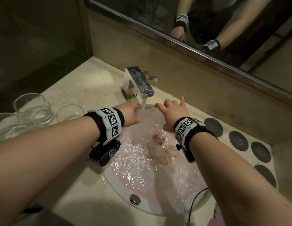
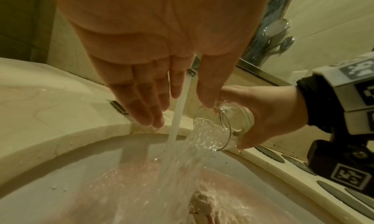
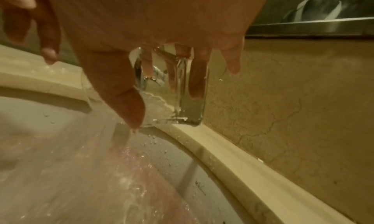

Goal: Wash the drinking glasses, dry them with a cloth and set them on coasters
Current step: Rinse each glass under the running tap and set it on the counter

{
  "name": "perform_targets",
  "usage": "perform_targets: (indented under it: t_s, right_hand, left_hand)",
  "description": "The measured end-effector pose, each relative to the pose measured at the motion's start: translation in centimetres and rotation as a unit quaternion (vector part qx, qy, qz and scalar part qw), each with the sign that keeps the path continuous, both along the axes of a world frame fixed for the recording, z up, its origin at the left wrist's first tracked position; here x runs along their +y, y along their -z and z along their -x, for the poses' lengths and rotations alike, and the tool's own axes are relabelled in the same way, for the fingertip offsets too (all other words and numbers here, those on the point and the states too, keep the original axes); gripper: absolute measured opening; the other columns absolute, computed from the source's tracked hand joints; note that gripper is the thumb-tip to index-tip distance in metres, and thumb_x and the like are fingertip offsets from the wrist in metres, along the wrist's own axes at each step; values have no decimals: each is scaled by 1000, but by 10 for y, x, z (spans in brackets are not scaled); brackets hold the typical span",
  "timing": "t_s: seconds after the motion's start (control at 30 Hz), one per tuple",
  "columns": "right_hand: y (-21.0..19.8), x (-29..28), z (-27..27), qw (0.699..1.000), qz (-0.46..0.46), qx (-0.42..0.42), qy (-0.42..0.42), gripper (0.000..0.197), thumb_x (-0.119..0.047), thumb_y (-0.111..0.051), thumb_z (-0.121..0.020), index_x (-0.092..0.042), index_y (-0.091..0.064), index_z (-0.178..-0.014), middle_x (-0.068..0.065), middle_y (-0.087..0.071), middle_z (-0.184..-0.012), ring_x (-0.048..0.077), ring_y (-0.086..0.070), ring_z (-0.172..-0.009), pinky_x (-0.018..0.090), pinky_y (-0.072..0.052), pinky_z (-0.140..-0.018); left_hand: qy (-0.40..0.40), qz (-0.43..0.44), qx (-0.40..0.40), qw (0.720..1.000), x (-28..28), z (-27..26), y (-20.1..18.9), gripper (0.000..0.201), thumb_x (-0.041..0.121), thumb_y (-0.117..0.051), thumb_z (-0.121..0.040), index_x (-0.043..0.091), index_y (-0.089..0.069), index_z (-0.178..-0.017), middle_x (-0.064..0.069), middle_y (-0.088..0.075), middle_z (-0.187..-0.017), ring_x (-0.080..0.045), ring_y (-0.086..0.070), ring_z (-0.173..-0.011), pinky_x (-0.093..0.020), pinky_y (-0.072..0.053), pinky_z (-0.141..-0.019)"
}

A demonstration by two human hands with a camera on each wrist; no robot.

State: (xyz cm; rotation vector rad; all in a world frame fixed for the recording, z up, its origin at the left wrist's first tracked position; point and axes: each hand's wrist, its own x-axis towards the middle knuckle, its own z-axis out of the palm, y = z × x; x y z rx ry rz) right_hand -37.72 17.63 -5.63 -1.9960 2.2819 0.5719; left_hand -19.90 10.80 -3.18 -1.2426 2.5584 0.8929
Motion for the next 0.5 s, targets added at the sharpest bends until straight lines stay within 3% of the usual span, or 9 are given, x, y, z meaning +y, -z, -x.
perform_targets:
  t_s: [0.07, 0.2, 0.33, 0.5]
  right_hand:
    - [-1, -2, -1, 1000, -9, 26, -9, 80, -30, -70, -74, -33, -23, -139, 5, -39, -129, 26, -39, -123, 63, -6, -112]
    - [0, -9, -2, 1000, -12, -5, 28, 81, -31, -70, -73, -34, -23, -139, 5, -39, -131, 27, -40, -123, 62, -11, -112]
    - [8, -15, -4, 987, -1, -121, 109, 82, -29, -70, -71, -33, -24, -139, 4, -45, -126, 26, -51, -113, 58, -16, -112]
    - [22, -26, -10, 953, 27, -248, 172, 88, -32, -80, -64, -32, -28, -135, 4, -52, -127, 28, -53, -113, 50, -39, -102]
  left_hand:
    - [-5, 0, 0, 1000, -1, 0, -1, 53, 30, -56, -90, 13, -40, -138, -8, -48, -137, -22, -55, -113, -28, -41, -92]
    - [-12, -7, 2, 1000, -2, -1, 0, 52, 30, -55, -91, 14, -40, -138, -7, -49, -136, -22, -56, -111, -27, -42, -91]
    - [-16, -11, -4, 1000, -5, -3, 6, 56, 33, -55, -90, 15, -37, -139, -7, -45, -139, -22, -55, -113, -29, -42, -94]
    - [-10, -7, -13, 1000, -10, -4, 13, 57, 35, -55, -90, 15, -36, -140, -6, -44, -140, -22, -54, -115, -31, -43, -96]
